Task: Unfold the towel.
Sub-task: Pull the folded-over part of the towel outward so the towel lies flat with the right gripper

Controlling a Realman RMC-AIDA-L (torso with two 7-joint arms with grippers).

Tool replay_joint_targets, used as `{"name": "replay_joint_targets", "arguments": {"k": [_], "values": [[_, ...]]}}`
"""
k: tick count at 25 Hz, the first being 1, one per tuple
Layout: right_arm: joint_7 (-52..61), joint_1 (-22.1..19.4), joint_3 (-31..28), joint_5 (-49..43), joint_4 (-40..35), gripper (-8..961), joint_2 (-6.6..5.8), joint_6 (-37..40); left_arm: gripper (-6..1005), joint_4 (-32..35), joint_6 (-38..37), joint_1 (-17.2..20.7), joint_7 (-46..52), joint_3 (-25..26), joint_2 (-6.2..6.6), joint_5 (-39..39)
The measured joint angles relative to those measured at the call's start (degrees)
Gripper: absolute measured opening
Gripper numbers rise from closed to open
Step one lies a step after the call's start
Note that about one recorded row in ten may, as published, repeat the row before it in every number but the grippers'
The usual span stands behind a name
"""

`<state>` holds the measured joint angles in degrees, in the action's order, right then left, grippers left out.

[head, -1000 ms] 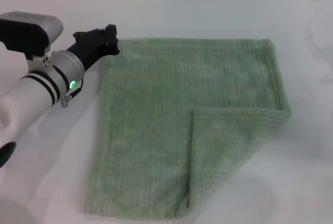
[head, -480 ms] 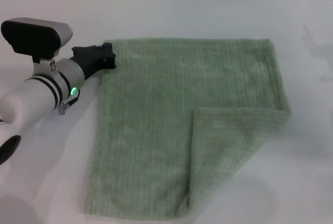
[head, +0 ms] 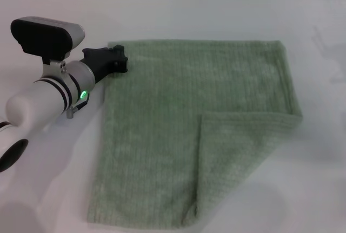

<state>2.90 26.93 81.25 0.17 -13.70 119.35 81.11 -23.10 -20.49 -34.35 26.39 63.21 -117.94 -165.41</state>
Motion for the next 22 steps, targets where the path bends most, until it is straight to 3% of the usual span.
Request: {"name": "replay_joint_targets", "arguments": {"k": [22], "values": [[0.00,0.23,0.40,0.00,0.31,807,0.00,-0.08,-2,1.73,1.19,-1.96,-0.06,-0.05,-0.28,0.00]]}}
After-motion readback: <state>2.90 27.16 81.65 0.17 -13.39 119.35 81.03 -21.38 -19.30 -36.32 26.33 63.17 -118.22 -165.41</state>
